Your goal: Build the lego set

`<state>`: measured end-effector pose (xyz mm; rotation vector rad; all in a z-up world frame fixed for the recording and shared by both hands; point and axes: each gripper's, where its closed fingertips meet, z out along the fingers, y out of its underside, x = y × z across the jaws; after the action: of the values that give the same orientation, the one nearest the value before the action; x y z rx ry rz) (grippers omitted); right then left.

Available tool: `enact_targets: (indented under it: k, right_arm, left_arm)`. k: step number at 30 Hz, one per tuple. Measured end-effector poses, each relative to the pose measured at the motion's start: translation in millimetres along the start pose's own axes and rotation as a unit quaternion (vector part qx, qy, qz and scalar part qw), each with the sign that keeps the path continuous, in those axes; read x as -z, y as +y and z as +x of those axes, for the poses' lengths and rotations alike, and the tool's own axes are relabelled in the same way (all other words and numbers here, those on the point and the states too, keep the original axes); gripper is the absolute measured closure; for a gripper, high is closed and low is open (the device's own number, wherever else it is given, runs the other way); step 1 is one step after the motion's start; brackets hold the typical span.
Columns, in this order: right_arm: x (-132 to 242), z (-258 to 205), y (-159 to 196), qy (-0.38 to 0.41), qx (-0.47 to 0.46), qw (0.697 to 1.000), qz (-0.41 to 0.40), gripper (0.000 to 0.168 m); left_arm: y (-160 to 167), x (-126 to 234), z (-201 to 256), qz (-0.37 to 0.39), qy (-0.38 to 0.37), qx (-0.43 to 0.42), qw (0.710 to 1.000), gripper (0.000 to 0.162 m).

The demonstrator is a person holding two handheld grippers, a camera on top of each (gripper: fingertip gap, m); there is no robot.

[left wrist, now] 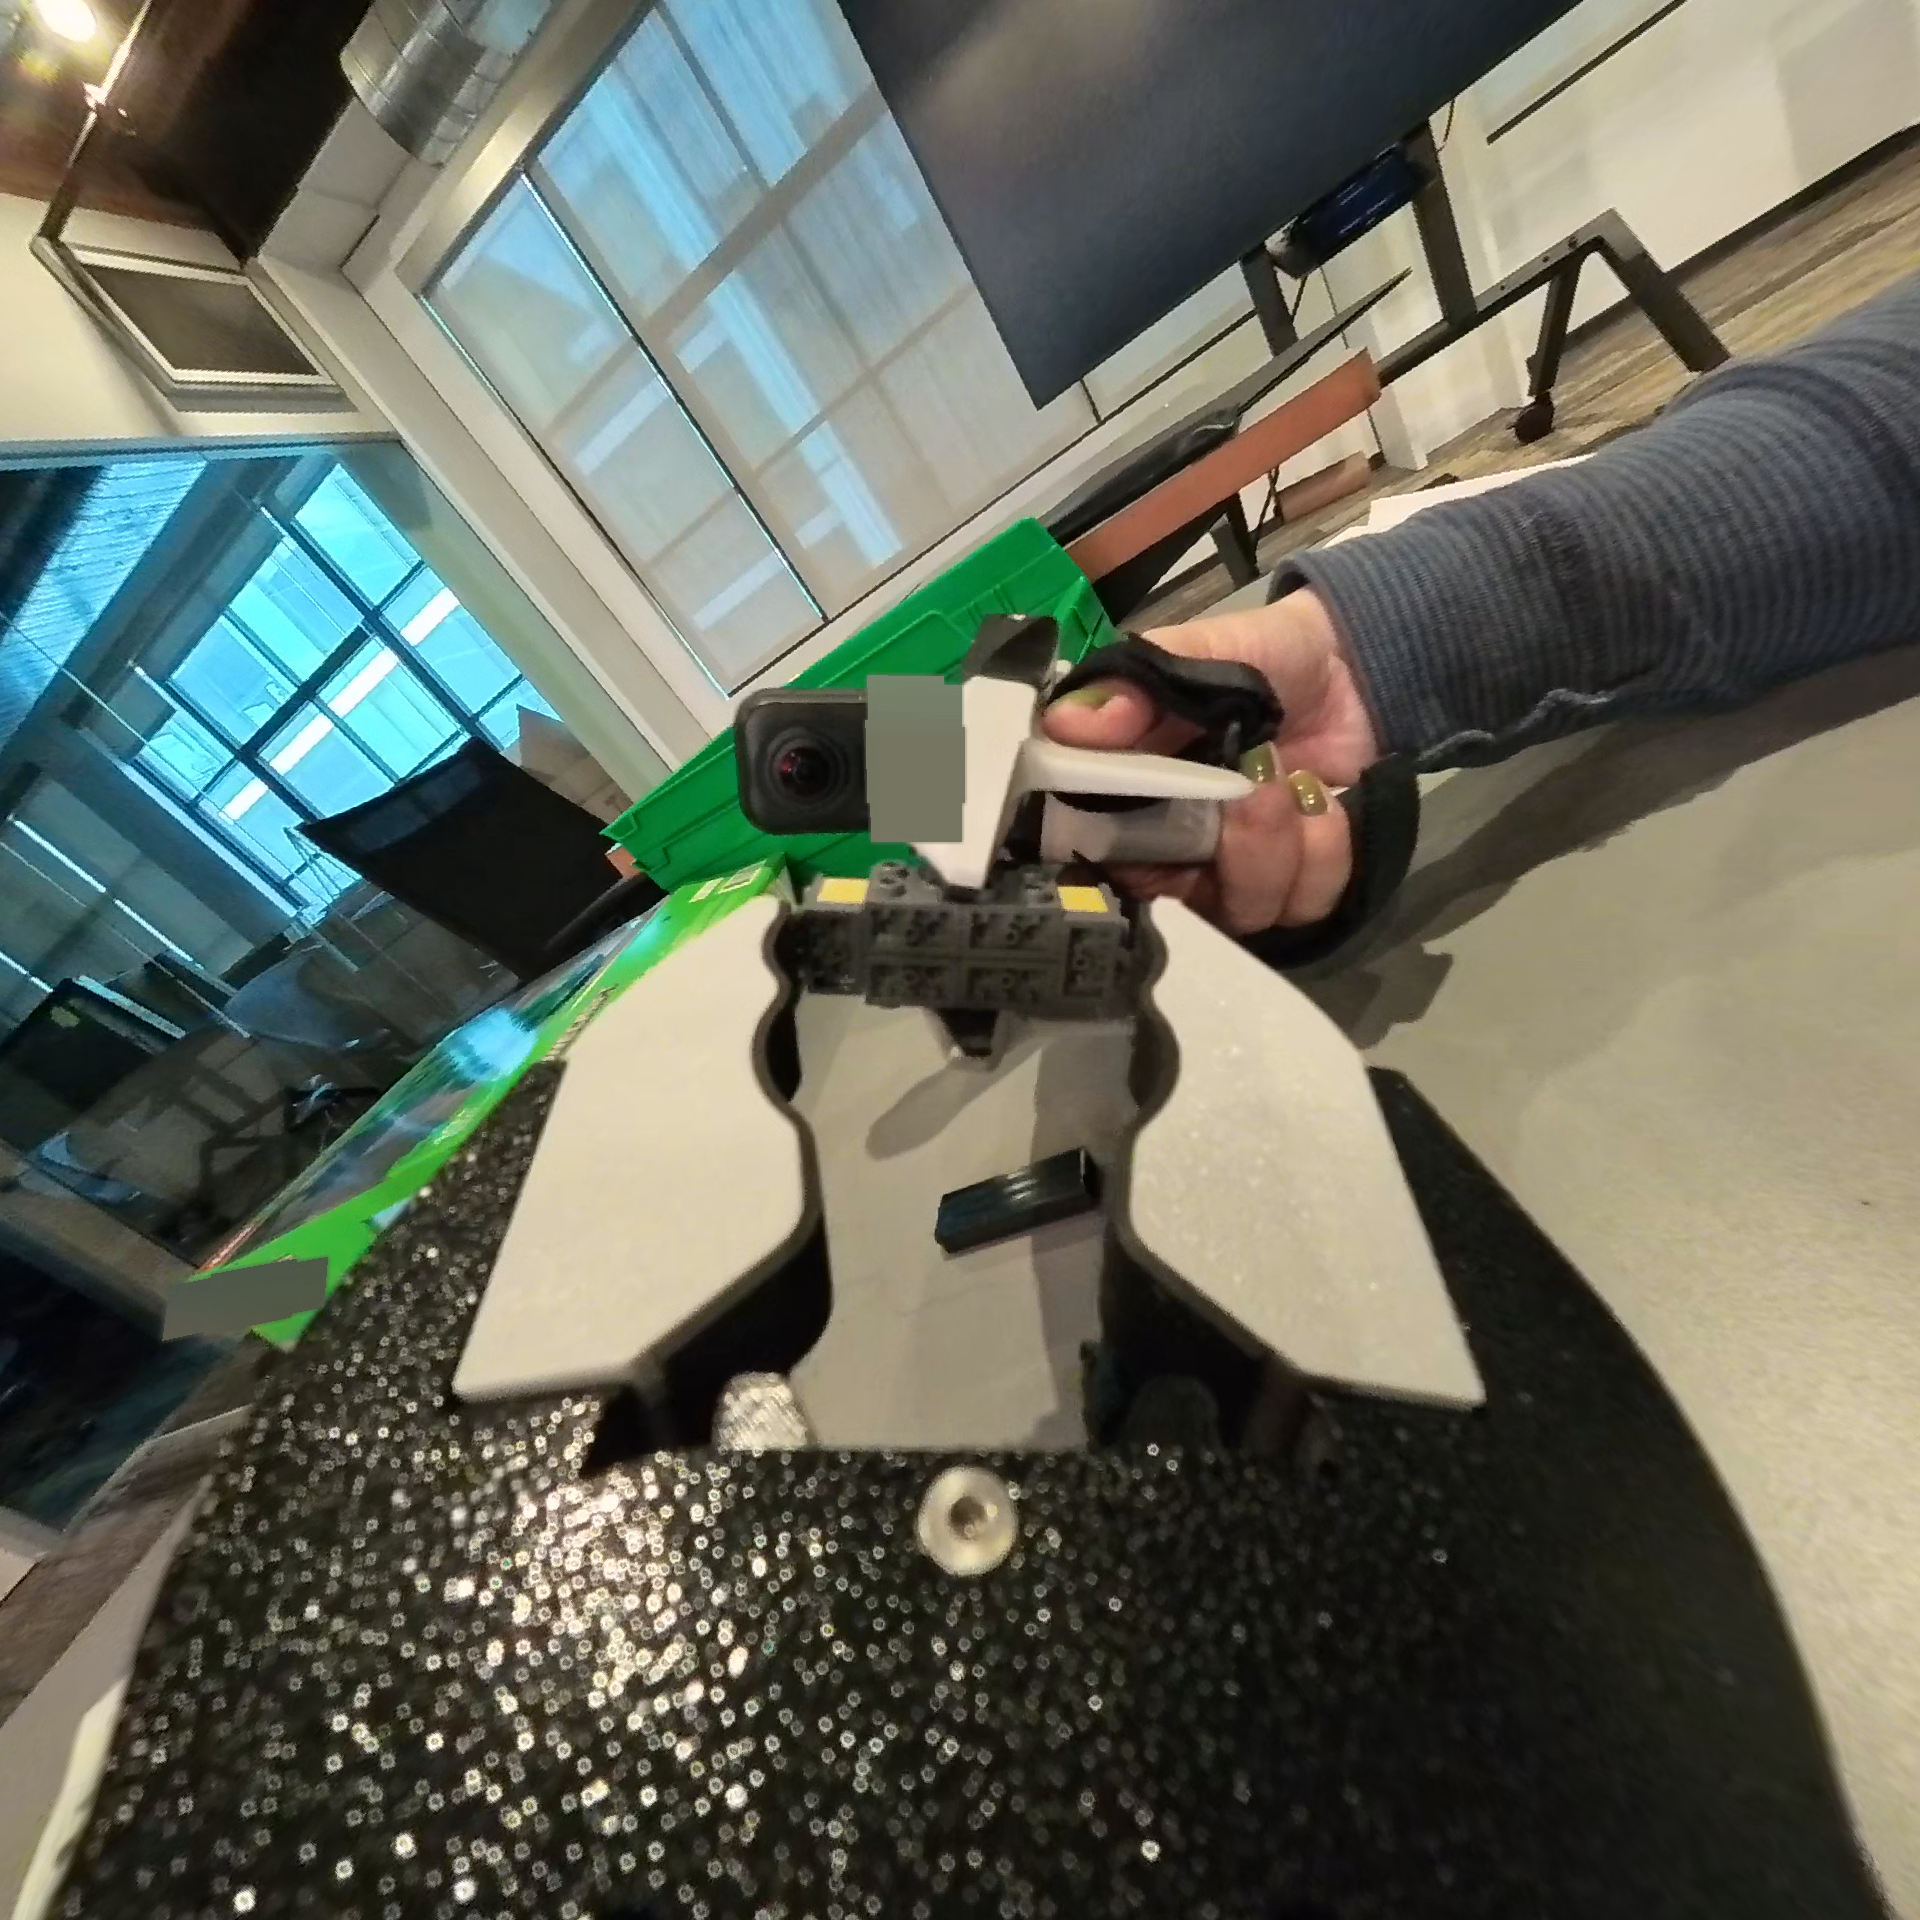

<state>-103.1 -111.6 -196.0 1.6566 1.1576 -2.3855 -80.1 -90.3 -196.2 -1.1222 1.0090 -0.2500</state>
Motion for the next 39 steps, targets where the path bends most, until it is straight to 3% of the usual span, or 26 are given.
enact_targets:
  k: [23,31,39]
  right_arm:
    - [-0.2,-0.8,4.6,-0.005,-0.014,1.000,-0.014,0.143]
    - [-0.8,-0.7,3.3,-0.008,-0.018,1.000,-0.008,0.143]
    - [-3.6,1.3,3.8,-0.009,-0.021,1.000,-0.008,0.143]
  left_arm:
    - [-2.1,2.4,3.7,0.004,0.019,0.002,1.000,0.103]
    - [-0.4,0.4,2.0,-0.002,0.007,-0.004,1.000,0.095]
    - [1.1,0.5,3.0,-0.010,0.007,-0.014,1.000,0.101]
